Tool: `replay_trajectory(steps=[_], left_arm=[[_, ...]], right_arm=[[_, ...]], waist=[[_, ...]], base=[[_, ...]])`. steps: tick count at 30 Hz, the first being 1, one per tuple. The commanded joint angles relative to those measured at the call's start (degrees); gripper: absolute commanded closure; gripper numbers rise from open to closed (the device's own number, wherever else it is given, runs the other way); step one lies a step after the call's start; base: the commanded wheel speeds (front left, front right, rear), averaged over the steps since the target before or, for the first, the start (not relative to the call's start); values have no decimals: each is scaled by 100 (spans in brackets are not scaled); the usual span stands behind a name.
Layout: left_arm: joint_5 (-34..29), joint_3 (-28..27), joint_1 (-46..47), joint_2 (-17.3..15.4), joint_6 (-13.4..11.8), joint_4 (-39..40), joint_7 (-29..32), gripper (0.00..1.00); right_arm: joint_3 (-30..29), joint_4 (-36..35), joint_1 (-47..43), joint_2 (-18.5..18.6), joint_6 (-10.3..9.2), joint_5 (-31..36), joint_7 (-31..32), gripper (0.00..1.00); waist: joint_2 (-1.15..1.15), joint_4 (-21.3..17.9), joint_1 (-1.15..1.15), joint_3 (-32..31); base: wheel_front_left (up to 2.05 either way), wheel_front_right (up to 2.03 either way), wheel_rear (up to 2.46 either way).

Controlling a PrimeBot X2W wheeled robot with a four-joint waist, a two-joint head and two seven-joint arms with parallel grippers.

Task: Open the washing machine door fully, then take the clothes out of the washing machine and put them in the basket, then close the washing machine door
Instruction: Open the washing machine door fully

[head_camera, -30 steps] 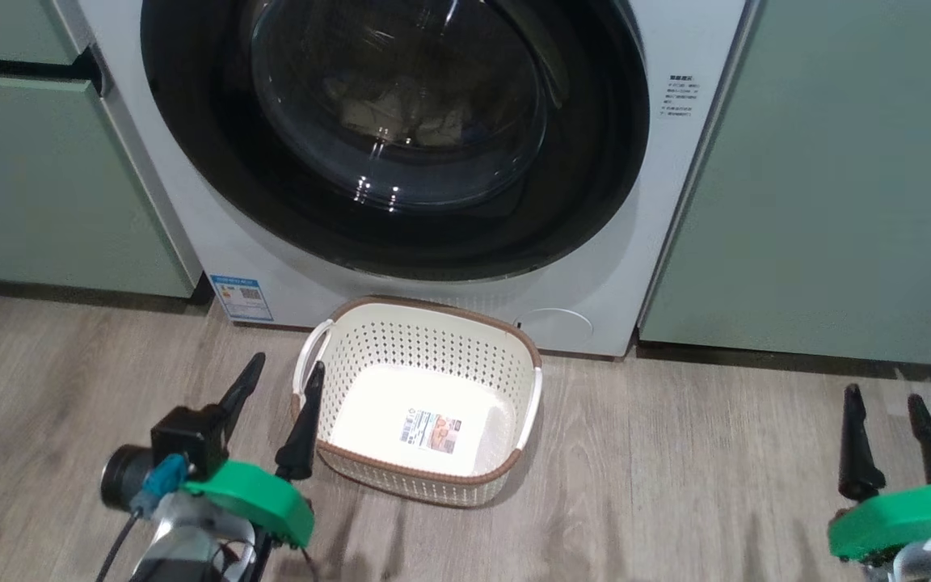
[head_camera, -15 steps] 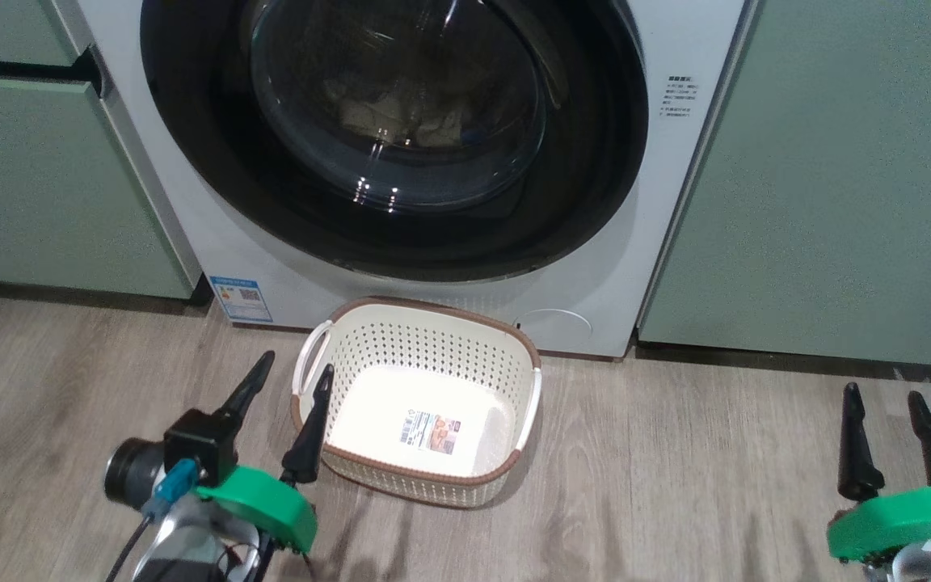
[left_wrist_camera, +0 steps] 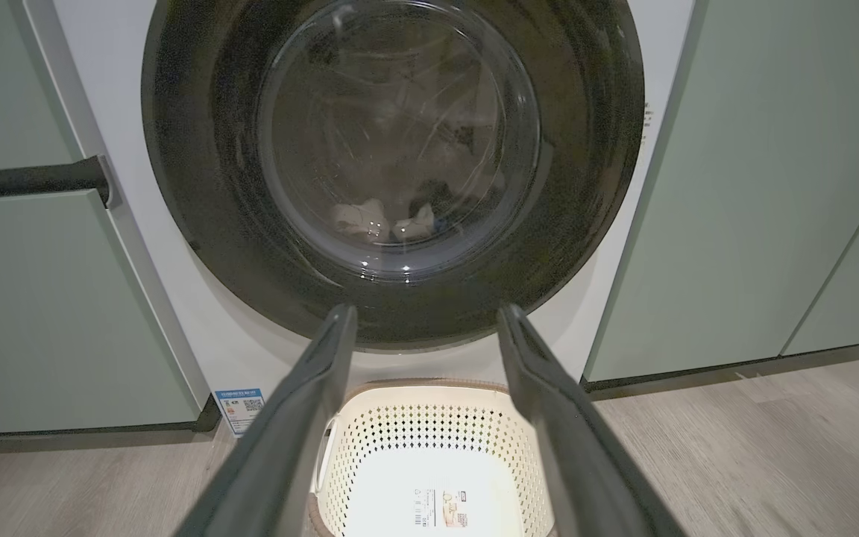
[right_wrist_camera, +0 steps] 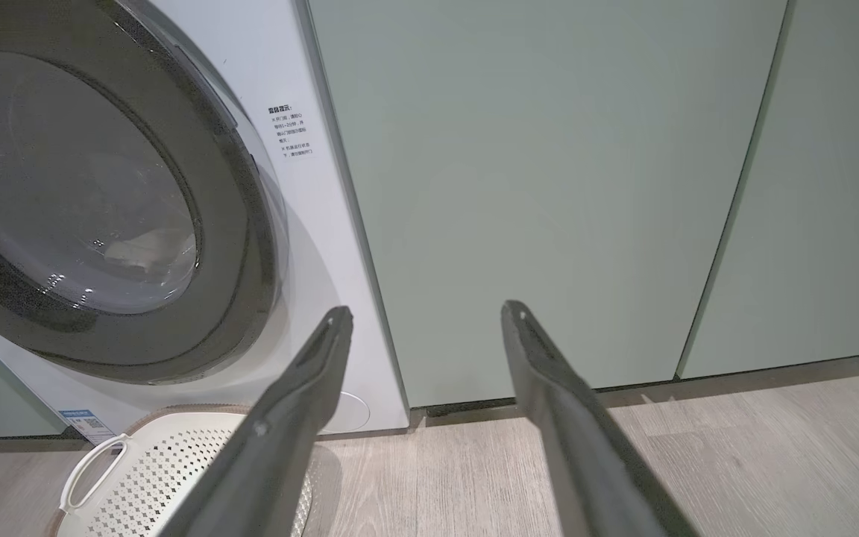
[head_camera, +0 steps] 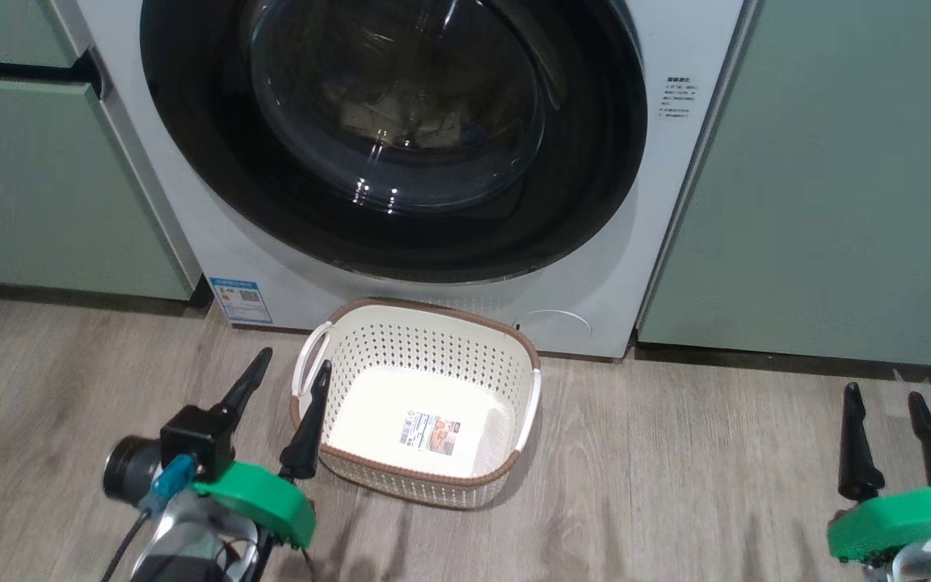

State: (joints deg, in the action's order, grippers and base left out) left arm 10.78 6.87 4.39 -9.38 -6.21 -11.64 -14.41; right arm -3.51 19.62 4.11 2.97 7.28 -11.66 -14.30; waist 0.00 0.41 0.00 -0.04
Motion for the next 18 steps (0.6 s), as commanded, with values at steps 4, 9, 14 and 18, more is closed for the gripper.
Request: replay_trajectory(steps=[4,9,14,18], left_arm=[[53,-232,341,-93,2,148,-59,0],[59,-228,346,-95,-4,142,-59,0],[66,-226,343,-95,-9,150,-59,0],[86,-229,349,-82,16,206,-59,0]], right_arm=[[119,-167,247,11,21,-30,-70,0],[207,-265,244,39,21,-12,-70,100],[222,-315,208,68,21,-56,-70,100],[204,-304,199,69,21,-148,-70,100]], waist=[[0,3,0,-5],[0,1,0,-3],[0,3,0,-4],[0,15,0,2]], base=[[0,0,0],[0,0,0],[0,0,0],[0,0,0]])
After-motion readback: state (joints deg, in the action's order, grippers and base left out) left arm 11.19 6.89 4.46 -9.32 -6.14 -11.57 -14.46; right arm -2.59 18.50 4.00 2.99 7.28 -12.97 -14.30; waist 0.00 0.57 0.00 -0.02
